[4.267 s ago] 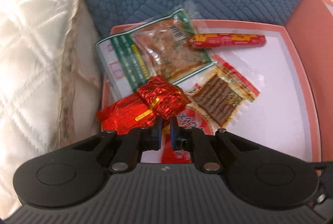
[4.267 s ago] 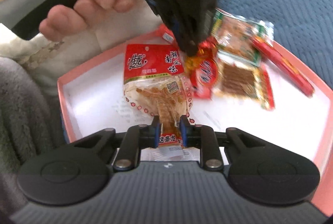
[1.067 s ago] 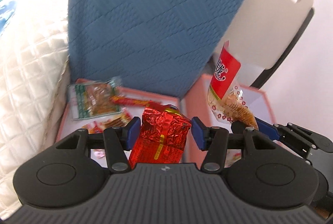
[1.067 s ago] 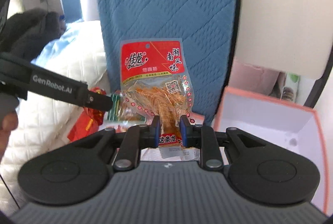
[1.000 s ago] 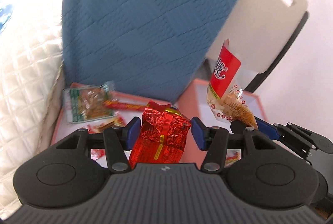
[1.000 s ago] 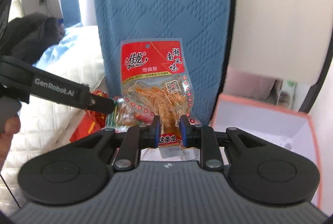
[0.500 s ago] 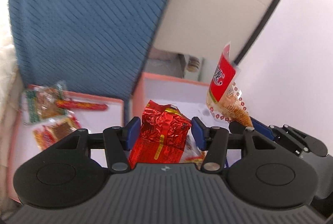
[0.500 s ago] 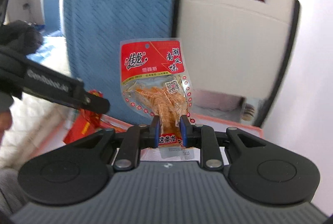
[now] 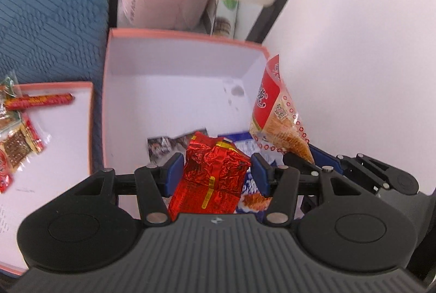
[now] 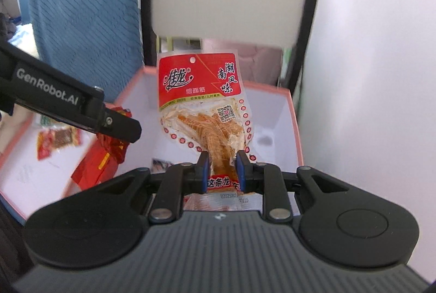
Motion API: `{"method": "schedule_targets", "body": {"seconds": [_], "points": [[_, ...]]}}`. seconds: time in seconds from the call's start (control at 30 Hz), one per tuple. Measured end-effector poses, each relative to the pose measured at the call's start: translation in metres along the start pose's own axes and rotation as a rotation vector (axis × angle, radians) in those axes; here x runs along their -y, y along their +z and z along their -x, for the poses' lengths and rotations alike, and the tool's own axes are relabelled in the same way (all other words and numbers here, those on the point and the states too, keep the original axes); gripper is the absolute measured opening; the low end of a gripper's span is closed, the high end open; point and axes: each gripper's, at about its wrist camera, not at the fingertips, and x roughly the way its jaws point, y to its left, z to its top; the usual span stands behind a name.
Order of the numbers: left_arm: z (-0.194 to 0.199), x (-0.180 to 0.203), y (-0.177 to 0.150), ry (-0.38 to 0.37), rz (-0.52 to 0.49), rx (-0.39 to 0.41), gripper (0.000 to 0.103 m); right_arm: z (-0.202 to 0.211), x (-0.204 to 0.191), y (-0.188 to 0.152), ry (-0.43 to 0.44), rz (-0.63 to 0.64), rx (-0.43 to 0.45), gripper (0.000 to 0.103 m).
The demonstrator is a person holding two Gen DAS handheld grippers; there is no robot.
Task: Organize snacks
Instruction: 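Open both tools to drop the red packs into the shoebox, then move both open tools back over the remaining snacks on the lid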
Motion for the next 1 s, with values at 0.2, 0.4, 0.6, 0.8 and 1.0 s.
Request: {"method": "schedule_targets", "body": {"seconds": [0.2, 0.4, 0.6, 0.8, 1.0], "points": [[-0.015, -0.009, -0.008, 0.011, 0.004, -0.03, 0.06, -0.025, 0.007, -0.017, 0.01, -0.041, -0.055, 0.026], [-0.013, -0.017, -0.003, 0.007, -0.003, -0.04, 0.073, -0.03, 0.004, -0.022, 0.016, -0.064, -0.072, 0.029], [0.011, -0.023, -0.01, 0.006, -0.039, 0.017, 0.077, -0.021, 0.009, -0.014, 0.011, -0.091, -0.027, 0.06], [0.052, -0.035, -0.026, 0.01, -0.049, 0.13, 0.077, 0.005, 0.006, -0.012, 0.015, -0.131, 0.046, 0.06], [0.091, -0.042, -0.051, 0.043, -0.073, 0.271, 0.077, 0.036, -0.014, -0.02, 0.06, -0.14, 0.127, 0.06]]}}
